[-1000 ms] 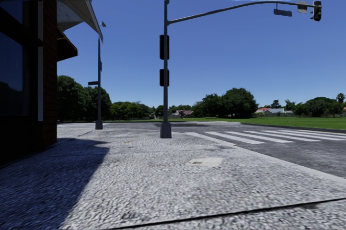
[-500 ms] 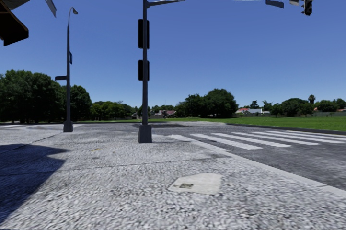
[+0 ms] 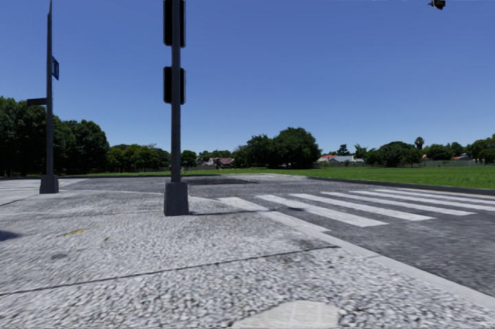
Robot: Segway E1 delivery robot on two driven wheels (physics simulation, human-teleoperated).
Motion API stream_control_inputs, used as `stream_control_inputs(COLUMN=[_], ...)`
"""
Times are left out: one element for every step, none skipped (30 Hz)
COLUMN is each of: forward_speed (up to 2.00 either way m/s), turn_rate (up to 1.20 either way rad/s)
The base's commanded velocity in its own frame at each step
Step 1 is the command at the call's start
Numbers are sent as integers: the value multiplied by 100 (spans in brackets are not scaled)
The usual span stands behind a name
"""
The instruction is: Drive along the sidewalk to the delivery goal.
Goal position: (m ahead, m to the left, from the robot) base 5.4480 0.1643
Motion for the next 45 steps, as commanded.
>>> stream_control_inputs(forward_speed=[200, 200, 200, 200, 200, 200, 200, 200, 200, 200, 200, 200, 200, 200, 200, 200, 200, 200, 200, 200, 200, 200, 200, 200, 200, 200, 200, 200, 200, 200, 200, 200, 200, 200, 200, 200, 200, 200, 200, 200, 200, 200, 200, 194, 194], turn_rate=[0, 0, 0, 0, 0, 0, 0, 0, 0, 0, 0, 0, 0, 0, 0, 0, 0, 0, 0, 0, 0, 0, 0, 0, 0, 0, 0, 0, 0, 0, 0, 0, 0, 0, 0, 0, 0, 0, 0, 0, -8, -11, -11, -12, -12])
